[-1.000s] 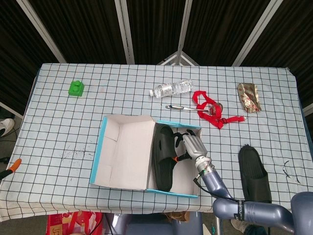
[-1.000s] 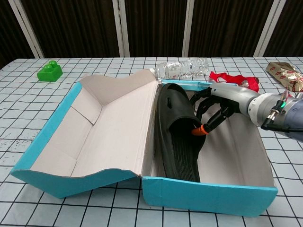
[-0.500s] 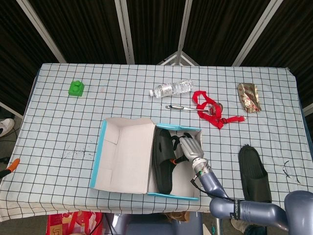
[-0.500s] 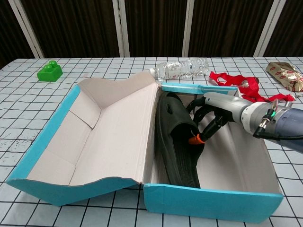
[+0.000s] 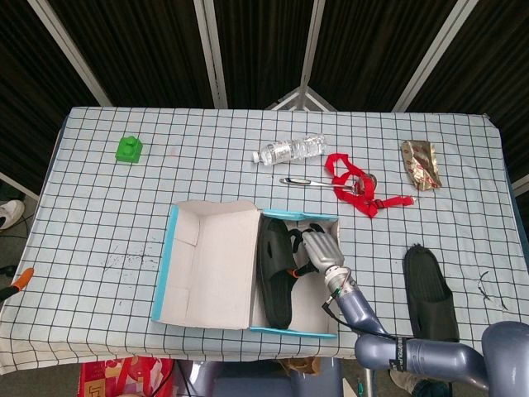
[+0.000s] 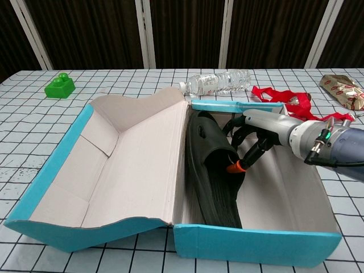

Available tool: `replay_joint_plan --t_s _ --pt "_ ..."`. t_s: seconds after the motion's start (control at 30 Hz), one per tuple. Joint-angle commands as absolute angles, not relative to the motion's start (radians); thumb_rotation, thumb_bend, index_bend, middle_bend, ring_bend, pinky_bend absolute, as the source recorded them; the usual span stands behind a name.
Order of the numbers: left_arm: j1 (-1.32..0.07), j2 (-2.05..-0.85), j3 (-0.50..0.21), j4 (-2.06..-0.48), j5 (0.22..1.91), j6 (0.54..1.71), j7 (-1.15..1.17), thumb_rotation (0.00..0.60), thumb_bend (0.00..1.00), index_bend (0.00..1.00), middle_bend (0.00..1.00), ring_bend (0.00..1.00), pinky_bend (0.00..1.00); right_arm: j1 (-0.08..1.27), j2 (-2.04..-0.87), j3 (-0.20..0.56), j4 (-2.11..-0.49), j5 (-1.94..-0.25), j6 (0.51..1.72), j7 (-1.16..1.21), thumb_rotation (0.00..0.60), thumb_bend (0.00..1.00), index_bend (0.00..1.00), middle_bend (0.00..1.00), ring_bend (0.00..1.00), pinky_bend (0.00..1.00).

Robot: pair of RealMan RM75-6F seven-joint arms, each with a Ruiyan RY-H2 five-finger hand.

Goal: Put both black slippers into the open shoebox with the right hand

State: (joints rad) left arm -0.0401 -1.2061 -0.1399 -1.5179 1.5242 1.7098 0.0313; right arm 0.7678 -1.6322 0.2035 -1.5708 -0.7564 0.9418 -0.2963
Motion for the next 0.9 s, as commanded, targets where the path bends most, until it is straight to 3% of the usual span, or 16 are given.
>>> replay_joint_plan --t_s 0.03,0.13,0.33,0.9 --pt "-0.041 -1.207 -0.141 -1.519 1.522 1.709 0.032 0.600 0.07 0.14 0.00 0.00 0.10 0.773 -1.622 0.196 -1.573 -0.756 0.933 -0.310 0.600 0.34 0.35 0.34 0.23 0.03" --pt "-0.041 -1.208 -0.142 -1.519 1.522 1.711 0.035 0.600 0.07 0.14 0.00 0.00 0.10 0.778 -1.612 0.195 -1.580 -0.749 0.923 -0.320 0.600 0.29 0.26 0.28 0.20 0.02" --pt "-0.042 -1.210 -0.142 -1.517 1.522 1.710 0.037 0.600 0.07 0.14 0.00 0.00 0.10 0.788 -1.600 0.194 -1.594 -0.727 0.911 -0.334 0.600 0.25 0.18 0.21 0.17 0.02" --pt "-0.043 -1.211 -0.143 -1.517 1.520 1.707 0.040 0.600 0.07 0.14 0.00 0.00 0.10 0.802 -1.571 0.198 -1.628 -0.693 0.914 -0.352 0.600 0.24 0.09 0.18 0.17 0.02"
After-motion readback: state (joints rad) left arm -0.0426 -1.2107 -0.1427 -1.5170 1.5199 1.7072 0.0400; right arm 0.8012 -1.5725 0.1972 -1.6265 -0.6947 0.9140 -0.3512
